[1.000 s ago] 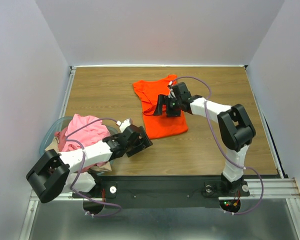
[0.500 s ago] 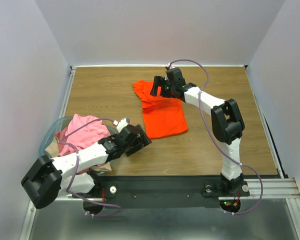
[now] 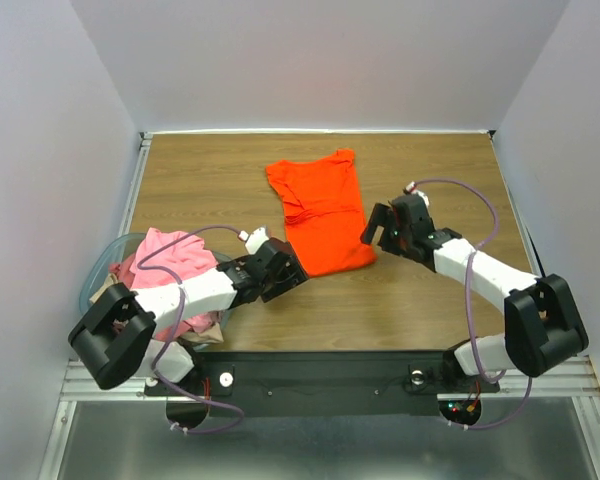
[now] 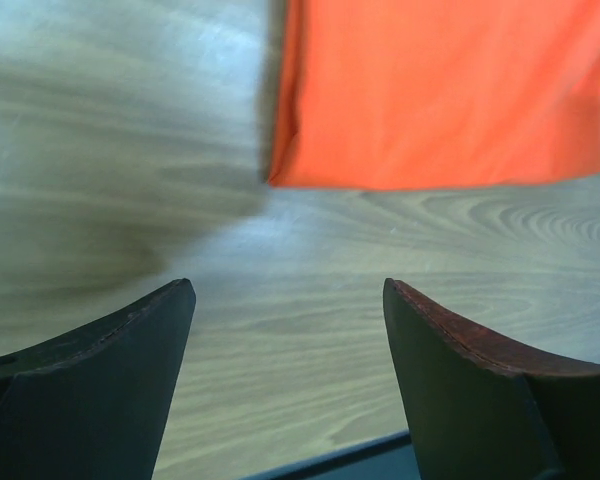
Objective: Fold and stack the t-shirts
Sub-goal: Fold the tshirt
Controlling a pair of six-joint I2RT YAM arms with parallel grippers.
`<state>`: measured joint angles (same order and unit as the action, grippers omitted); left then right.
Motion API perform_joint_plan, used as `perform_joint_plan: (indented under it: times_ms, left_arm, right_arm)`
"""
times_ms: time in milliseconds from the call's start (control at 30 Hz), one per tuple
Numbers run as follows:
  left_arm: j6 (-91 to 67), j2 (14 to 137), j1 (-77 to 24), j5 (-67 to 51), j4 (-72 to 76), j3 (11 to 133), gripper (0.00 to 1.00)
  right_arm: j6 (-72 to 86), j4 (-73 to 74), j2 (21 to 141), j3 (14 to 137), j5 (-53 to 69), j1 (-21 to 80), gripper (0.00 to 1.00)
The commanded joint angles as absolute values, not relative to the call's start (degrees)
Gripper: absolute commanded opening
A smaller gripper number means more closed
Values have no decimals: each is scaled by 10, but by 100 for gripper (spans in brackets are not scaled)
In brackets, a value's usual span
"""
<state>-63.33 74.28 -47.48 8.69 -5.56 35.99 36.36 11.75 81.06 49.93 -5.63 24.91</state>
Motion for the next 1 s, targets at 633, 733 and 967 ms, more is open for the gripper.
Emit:
perform_joint_plan:
  times_ms: [633, 733, 967]
  left_arm:
    - [-618, 877, -436, 71, -13, 418, 37]
    - [-619, 888, -436, 73, -11, 420, 20]
    - [-608, 904, -436, 65, -4, 419, 0]
  right_arm:
    - [456, 55, 843, 396, -15, 246, 66]
    - [457, 54, 844, 390, -24, 246, 57]
    - [452, 51, 866, 388, -37, 246, 37]
